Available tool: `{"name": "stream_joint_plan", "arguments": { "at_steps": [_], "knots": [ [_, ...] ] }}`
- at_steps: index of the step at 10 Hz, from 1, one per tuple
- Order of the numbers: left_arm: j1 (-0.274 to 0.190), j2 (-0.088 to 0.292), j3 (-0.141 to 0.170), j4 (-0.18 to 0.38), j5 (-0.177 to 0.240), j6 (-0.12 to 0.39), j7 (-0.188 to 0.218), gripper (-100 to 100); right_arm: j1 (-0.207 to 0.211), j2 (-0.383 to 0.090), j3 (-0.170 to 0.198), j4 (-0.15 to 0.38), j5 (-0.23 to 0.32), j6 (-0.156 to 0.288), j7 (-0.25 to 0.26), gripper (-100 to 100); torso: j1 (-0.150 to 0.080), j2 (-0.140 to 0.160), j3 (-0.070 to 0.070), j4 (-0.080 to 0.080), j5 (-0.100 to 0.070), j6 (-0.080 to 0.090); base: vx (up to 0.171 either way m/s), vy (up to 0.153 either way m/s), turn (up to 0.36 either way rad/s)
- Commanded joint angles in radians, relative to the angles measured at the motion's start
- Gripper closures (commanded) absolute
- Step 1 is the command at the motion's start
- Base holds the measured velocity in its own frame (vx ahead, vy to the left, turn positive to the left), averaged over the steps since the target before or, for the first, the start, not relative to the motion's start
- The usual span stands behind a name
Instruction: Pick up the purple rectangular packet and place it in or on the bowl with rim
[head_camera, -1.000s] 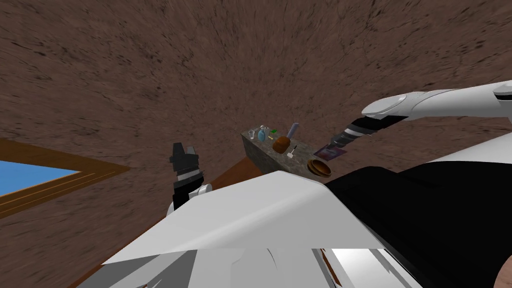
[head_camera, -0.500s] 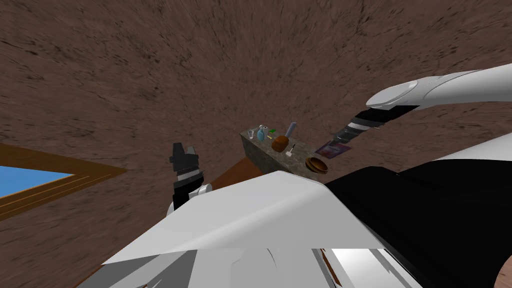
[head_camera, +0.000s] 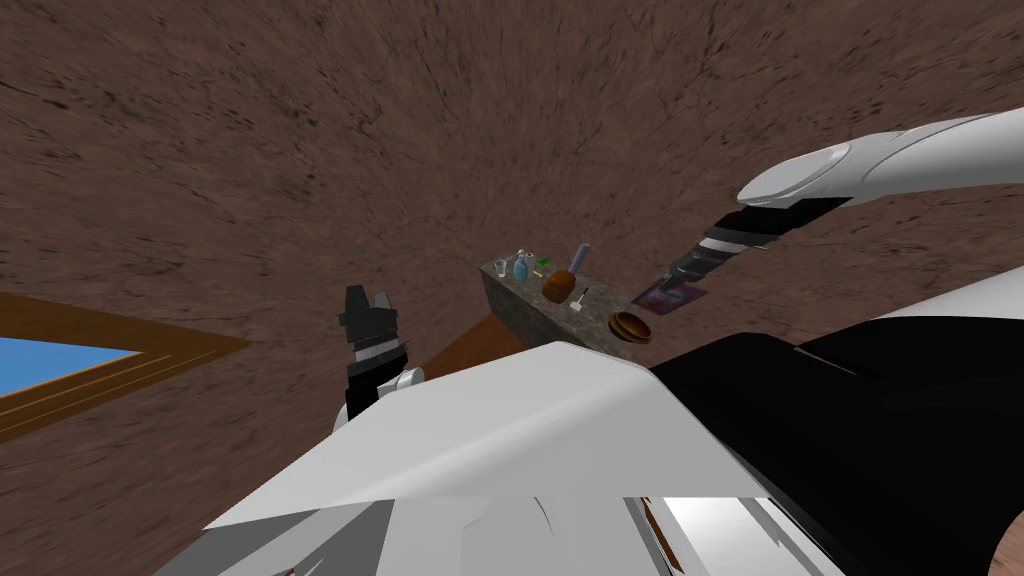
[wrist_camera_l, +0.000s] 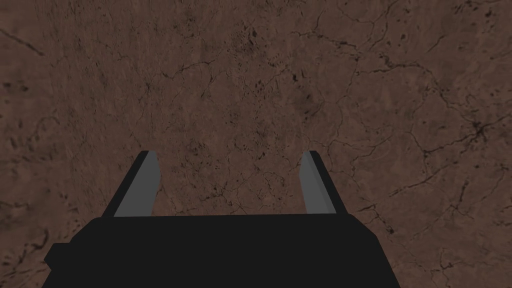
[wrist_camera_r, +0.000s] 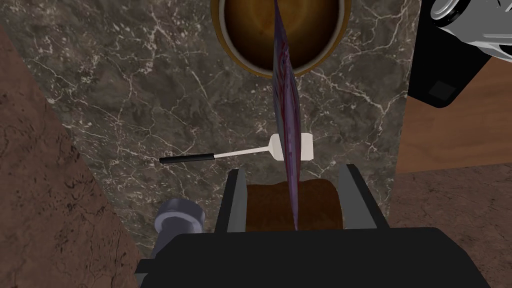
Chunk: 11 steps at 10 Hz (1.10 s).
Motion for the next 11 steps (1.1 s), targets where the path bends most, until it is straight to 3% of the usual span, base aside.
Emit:
{"name": "stream_joint_plan", "arguments": {
  "at_steps": [1,4,5,6,10,11],
  "knots": [
    [0.000,0.000,0.000,0.000,0.000,0.000,0.000,0,0.000,0.000,0.000,0.000,0.000,0.000,0.000,-100,0.000,0.000,0.000,0.000,0.000,0.000,0.000,0.000,0.000],
    [0.000,0.000,0.000,0.000,0.000,0.000,0.000,0,0.000,0.000,0.000,0.000,0.000,0.000,0.000,-100,0.000,-0.001,0.000,0.000,0.000,0.000,0.000,0.000,0.000],
    [0.000,0.000,0.000,0.000,0.000,0.000,0.000,0,0.000,0.000,0.000,0.000,0.000,0.000,0.000,0,-0.001,-0.001,0.000,0.000,0.000,0.000,0.000,0.000,0.000],
    [0.000,0.000,0.000,0.000,0.000,0.000,0.000,0,-0.013,-0.034,-0.002,-0.001,-0.016,-0.031,0.001,-100,-0.001,-0.001,0.000,0.000,0.000,0.000,0.023,-0.027,-0.083],
    [0.000,0.000,0.000,0.000,0.000,0.000,0.000,0,-0.045,-0.112,-0.006,-0.005,-0.052,-0.104,0.003,-100,-0.002,-0.002,-0.001,0.000,0.000,0.000,0.028,-0.041,-0.070],
    [0.000,0.000,0.000,0.000,0.000,0.000,0.000,0,-0.049,-0.097,0.009,0.000,-0.046,-0.091,0.009,-100,-0.003,-0.002,-0.001,-0.001,-0.001,0.000,0.015,-0.018,-0.011]
  ]
}}
